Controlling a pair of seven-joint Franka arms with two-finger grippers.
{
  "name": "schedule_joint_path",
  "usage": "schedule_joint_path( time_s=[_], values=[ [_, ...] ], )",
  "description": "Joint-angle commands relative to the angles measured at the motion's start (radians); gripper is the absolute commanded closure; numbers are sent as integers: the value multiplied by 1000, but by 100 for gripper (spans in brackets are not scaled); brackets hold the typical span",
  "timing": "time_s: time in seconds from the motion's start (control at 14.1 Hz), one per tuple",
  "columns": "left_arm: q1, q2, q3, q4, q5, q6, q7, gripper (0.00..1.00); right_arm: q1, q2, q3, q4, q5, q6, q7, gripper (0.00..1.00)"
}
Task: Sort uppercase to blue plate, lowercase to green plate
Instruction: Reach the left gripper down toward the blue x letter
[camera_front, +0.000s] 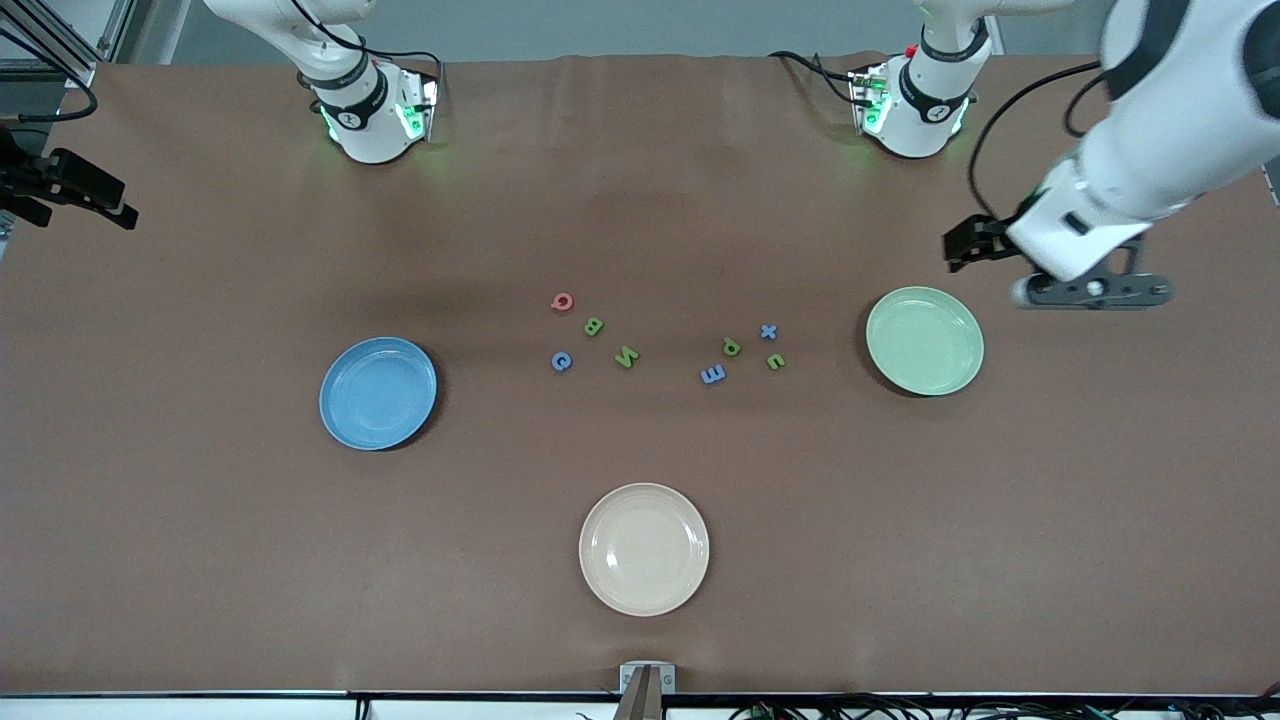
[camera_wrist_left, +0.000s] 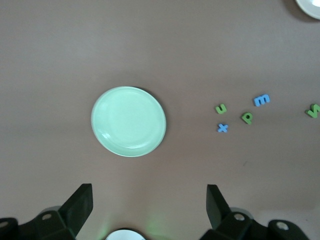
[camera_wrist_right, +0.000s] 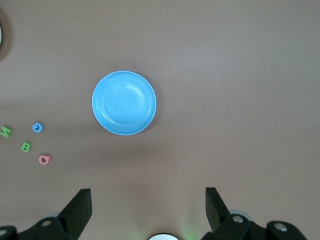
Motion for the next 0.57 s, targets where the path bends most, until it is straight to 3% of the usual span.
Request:
schedule_joint_path(
  time_s=[0.0, 0.21, 0.5],
  values=[
    [8, -27, -83, -153, -9, 136, -108, 0, -6, -10, 4, -8, -12, -6, -13, 0],
    [6, -17, -176, -282, 3, 297, -216, 0, -6, -8, 6, 9, -12, -28, -5, 0],
    [2, 58, -258, -467, 28, 610, -277, 0, -15, 2, 1, 25, -4, -20, 3, 0]
  ],
)
